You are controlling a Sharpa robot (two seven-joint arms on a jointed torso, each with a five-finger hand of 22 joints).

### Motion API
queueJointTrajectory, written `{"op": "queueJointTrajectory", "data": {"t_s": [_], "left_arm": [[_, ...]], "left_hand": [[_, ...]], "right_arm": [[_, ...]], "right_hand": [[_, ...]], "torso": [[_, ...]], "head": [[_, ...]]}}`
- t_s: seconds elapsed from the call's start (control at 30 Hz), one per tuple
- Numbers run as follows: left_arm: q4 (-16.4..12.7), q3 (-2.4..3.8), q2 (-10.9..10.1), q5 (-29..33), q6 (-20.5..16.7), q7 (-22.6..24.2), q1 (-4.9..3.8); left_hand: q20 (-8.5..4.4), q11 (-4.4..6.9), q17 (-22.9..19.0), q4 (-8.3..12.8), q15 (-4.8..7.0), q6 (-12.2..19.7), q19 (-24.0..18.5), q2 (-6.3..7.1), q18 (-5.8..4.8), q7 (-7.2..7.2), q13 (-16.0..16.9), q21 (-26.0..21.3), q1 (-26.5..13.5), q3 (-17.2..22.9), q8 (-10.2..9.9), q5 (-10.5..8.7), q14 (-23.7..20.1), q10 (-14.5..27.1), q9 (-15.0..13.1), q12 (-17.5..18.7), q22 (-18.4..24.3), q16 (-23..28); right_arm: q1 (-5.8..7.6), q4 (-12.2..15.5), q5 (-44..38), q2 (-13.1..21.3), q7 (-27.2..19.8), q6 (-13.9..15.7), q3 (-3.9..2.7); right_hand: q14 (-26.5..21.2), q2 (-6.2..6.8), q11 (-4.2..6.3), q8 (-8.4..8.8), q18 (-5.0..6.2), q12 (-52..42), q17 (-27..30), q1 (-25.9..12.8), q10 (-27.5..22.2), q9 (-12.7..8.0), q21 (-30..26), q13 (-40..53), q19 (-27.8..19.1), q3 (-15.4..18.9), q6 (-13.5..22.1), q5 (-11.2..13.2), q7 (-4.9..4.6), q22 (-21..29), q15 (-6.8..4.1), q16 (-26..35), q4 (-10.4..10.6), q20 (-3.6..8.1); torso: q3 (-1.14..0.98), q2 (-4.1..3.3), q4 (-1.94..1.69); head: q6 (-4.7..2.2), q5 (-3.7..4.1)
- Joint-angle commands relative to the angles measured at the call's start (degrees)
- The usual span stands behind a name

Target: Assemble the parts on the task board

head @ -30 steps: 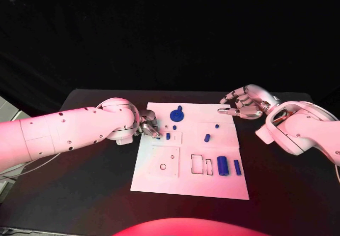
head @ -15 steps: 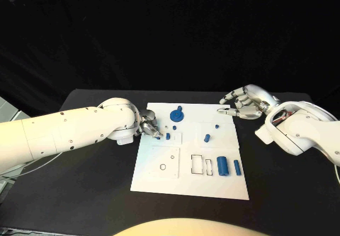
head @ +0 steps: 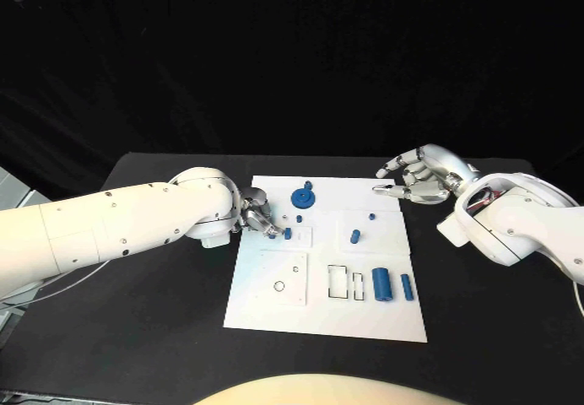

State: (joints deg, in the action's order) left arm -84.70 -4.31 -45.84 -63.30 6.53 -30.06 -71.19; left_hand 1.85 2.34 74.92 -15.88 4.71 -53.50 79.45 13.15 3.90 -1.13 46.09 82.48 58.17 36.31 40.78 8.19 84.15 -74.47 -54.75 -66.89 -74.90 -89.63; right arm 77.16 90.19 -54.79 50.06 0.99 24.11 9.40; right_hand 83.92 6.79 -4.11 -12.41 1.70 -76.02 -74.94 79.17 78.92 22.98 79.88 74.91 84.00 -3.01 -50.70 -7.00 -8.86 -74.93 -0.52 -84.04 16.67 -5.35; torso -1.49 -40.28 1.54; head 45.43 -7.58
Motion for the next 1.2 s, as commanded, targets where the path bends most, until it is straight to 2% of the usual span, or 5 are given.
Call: {"op": "queueJointTrajectory", "data": {"t_s": [0.03, 0.23, 0.43, 0.97, 1.2], "left_arm": [[0.0, -0.17, 0.3, 0.8, 0.2, -0.2, 0.21], [0.3, -0.18, 0.3, 0.6, 0.3, -0.5, 0.23], [0.1, -0.14, -0.3, 0.4, 0.4, -0.6, 0.3], [-1.6, 0.64, -2.2, 1.0, -1.3, -0.1, 0.41], [-1.9, 1.03, -2.4, 2.2, -2.4, 0.5, 0.41]], "left_hand": [[-0.08, -0.1, 15.1, -0.5, 0.28, -0.1, 0.4, -0.07, -0.41, -0.41, 0.1, 0.1, -0.5, -1.3, -0.3, -0.02, 5.8, -0.2, -0.1, 0.1, -0.3, -0.4], [-0.11, -0.16, 15.1, -0.8, 0.26, -0.1, 0.5, -0.51, -0.44, -0.48, 0.2, 0.1, -1.1, -3.1, -0.5, -0.04, 5.8, -0.2, -0.1, 0.1, -0.4, -0.4], [-0.11, -0.15, 15.1, -0.8, 0.26, -0.1, 0.6, -0.71, -0.45, -0.47, 0.1, 0.1, -1.1, -3.2, -0.5, 0.0, 5.8, -0.2, -0.1, 0.1, -0.4, -0.4], [-0.12, -0.13, 15.1, -0.6, 0.28, 0.0, 0.5, -1.03, -0.44, -0.45, 0.0, 0.1, -0.7, -3.6, -0.5, 0.16, 5.8, -0.1, -0.2, 0.2, -0.4, -0.4], [-0.12, -0.23, 15.1, -0.9, 0.23, 0.1, 0.6, -0.82, -0.44, -0.57, 0.2, 0.1, -1.9, -6.4, -0.6, -0.02, 5.8, -0.1, -0.3, 0.0, -0.4, -0.4]], "right_arm": [[-0.04, 0.1, -0.2, 0.0, -0.8, -0.1, 0.0], [-0.05, 0.1, -0.2, 0.1, -0.9, 0.0, 0.0], [-0.13, 0.1, -0.2, 0.1, -0.9, 0.0, 0.0], [-0.42, 0.1, -0.2, 0.1, -0.9, 0.0, 0.0], [-0.52, 0.0, -0.2, 0.1, -0.9, 0.0, 0.0]], "right_hand": [[3.1, -0.58, 0.16, -0.36, 0.67, -0.2, -3.4, 0.0, 0.0, -0.1, 0.0, 4.3, 1.6, 0.2, 0.4, -0.3, 0.15, -8.8, 0.12, 0.4, -0.1, -0.22], [3.1, -0.57, 0.16, -0.36, 0.67, -0.3, -3.3, 0.0, 0.1, -0.1, 0.0, 4.4, 1.6, 0.2, 0.4, -0.3, 0.15, -8.8, 0.12, 0.4, 0.0, -0.21], [3.1, -0.57, 0.16, -0.36, 0.67, -0.3, -3.3, 0.0, 0.1, -0.1, 0.0, 4.4, 1.6, 0.2, 0.4, -0.3, 0.15, -8.8, 0.12, 0.4, 0.0, -0.21], [3.1, -0.57, 0.16, -0.36, 0.67, -0.3, -3.3, 0.0, 0.1, -0.1, 0.0, 4.4, 1.6, 0.2, 0.4, -0.3, 0.15, -8.8, 0.12, 0.4, 0.0, -0.21], [3.1, -0.57, 0.16, -0.36, 0.67, -0.3, -3.3, 0.0, 0.1, -0.1, 0.0, 4.4, 1.6, 0.2, 0.4, -0.3, 0.15, -8.8, 0.12, 0.4, 0.0, -0.21]], "torso": [[0.01, -0.01, 0.03], [-0.01, 0.02, 0.01], [0.02, 0.01, 0.07], [0.04, 0.05, 0.01], [0.0, 0.06, 0.0]], "head": [[-0.05, -0.03], [-0.08, 0.03], [-0.14, 0.04], [-0.23, 0.31], [-0.28, 0.27]]}}
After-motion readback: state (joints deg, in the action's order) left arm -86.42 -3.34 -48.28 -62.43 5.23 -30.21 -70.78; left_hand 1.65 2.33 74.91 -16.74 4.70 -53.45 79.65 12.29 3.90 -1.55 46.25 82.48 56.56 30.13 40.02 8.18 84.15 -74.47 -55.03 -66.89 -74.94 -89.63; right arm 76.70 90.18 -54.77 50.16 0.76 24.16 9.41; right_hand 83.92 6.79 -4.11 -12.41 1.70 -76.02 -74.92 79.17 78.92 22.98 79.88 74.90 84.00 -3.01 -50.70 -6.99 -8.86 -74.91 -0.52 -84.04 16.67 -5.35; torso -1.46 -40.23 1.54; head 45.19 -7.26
